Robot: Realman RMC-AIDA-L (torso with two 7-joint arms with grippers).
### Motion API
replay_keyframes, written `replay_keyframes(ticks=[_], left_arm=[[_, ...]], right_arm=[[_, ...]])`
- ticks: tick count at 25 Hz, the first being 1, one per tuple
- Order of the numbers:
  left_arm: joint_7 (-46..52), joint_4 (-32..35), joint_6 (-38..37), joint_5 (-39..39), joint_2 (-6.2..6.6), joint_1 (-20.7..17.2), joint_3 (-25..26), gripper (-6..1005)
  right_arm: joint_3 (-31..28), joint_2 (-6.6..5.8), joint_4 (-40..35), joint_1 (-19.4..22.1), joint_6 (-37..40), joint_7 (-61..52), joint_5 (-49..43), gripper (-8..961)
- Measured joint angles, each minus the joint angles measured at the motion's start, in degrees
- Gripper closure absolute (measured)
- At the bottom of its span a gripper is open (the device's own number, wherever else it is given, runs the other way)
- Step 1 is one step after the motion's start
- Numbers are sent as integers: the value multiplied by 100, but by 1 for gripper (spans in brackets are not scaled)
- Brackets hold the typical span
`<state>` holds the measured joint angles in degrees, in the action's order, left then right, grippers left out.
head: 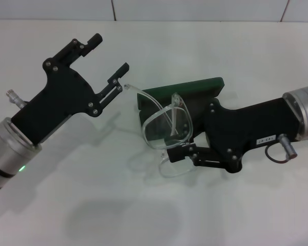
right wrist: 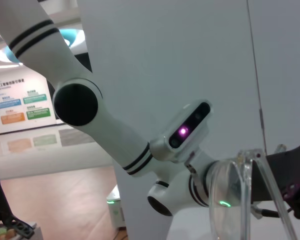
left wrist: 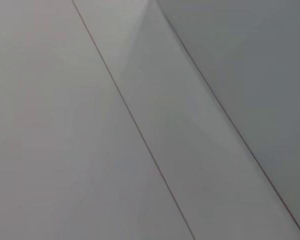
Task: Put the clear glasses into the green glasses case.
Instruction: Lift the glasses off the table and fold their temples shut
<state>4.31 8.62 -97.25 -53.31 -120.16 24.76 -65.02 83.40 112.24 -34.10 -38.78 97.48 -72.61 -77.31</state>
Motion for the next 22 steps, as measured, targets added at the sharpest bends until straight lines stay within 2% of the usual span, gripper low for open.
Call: replay_keyframes(ticks=[8,13,18,20,22], left_arm=[[0,-4,-15,-5,-11,-7,9,408],[15,-145,-52,352,-11,-39,45,408],[190,-149,-204,747,-11,-154,45,408],[312,-150,-211,969,-11,-185,49,408],[469,-156,-204,1245,-9,-226,53,408]], right_arm=[[0,26,-61,-7,-176,106,-200,833],[0,-7,-310,60,-113,154,-323,834],[-108,-52,-1190,409,-78,93,-741,834],[-257,7,-1681,593,-111,-22,-1090,834],[-483,122,-2139,736,-190,-199,-1547,834]])
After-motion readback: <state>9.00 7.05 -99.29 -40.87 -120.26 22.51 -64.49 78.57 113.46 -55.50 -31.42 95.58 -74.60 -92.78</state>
